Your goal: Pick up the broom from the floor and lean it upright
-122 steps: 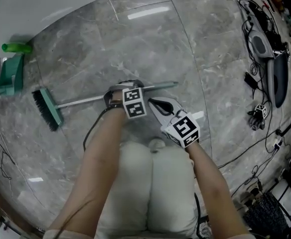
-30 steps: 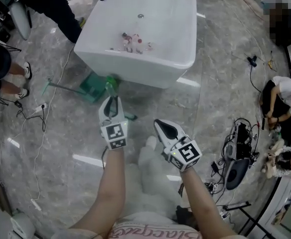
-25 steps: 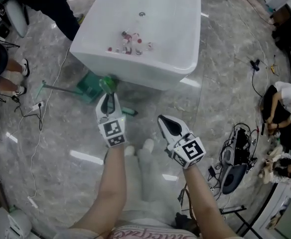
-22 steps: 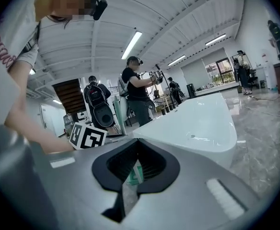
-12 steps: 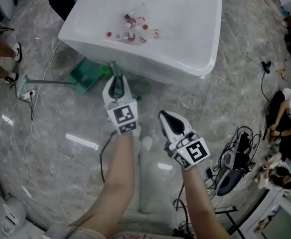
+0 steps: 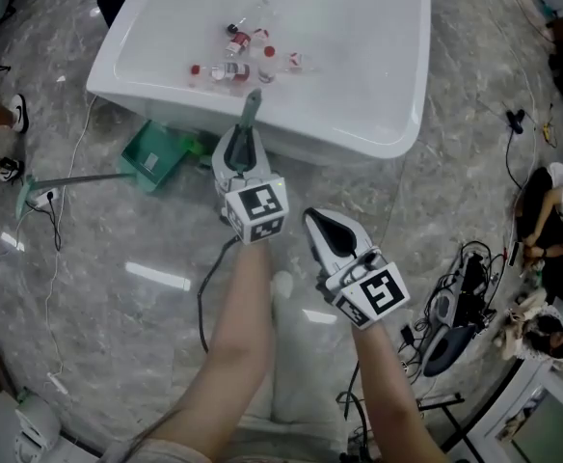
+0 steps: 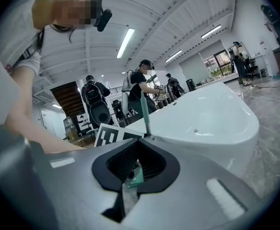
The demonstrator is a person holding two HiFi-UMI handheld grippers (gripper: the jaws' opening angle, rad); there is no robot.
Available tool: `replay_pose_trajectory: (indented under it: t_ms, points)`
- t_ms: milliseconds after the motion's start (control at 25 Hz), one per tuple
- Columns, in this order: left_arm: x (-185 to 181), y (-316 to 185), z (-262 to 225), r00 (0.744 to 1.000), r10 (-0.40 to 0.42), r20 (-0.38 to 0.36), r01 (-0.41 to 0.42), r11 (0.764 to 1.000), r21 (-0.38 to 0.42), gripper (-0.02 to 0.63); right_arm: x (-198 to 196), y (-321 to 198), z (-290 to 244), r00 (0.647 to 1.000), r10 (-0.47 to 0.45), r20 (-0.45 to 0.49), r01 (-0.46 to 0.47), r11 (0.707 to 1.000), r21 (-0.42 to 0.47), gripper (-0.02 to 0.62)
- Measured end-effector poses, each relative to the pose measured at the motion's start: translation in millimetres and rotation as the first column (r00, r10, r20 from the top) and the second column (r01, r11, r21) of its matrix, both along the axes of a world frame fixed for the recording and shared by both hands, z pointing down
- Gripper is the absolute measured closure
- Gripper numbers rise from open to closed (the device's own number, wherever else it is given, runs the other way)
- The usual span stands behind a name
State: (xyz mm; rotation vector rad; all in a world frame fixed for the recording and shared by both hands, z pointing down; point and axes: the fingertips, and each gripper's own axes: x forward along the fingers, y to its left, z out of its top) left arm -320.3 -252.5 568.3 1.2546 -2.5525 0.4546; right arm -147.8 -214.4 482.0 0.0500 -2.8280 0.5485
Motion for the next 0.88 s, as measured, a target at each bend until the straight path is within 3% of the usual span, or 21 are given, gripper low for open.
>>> replay_pose_trajectory:
  t_ms: [160, 400, 600, 680, 880]
  points:
    - [6, -16, 9, 0.997, 0.072, 0.013, -0.071, 0.996, -0.058, 0.537, 2, -10, 2, 1.000, 0.010, -0.010, -0.010, 1.000, 0.004, 0.594]
    - [5, -14, 9, 0.995, 0.097, 0.026, -0.095, 0.994, -0.060, 0.522, 6, -8, 8, 0.999, -0.002, -0.036, 0.002, 1.000, 0.000, 0.594]
    - [-6, -8, 9, 0.994, 0.108, 0.013, -0.107, 0.992, -0.071, 0.382, 4, -4, 4, 0.999, -0.009, -0.034, 0.009, 1.000, -0.003, 0.594]
    - [-2, -9, 10, 0.987, 0.161, 0.018, -0.158, 0.982, -0.099, 0.268, 1, -4, 0, 1.000, -0.009, -0.028, 0.009, 1.000, 0.000, 0.594]
    - [12, -5, 12, 0.965, 0.260, 0.017, -0.254, 0.954, -0.158, 0.236, -10, -1, -13, 1.000, -0.010, -0.012, 0.011, 1.000, 0.006, 0.594]
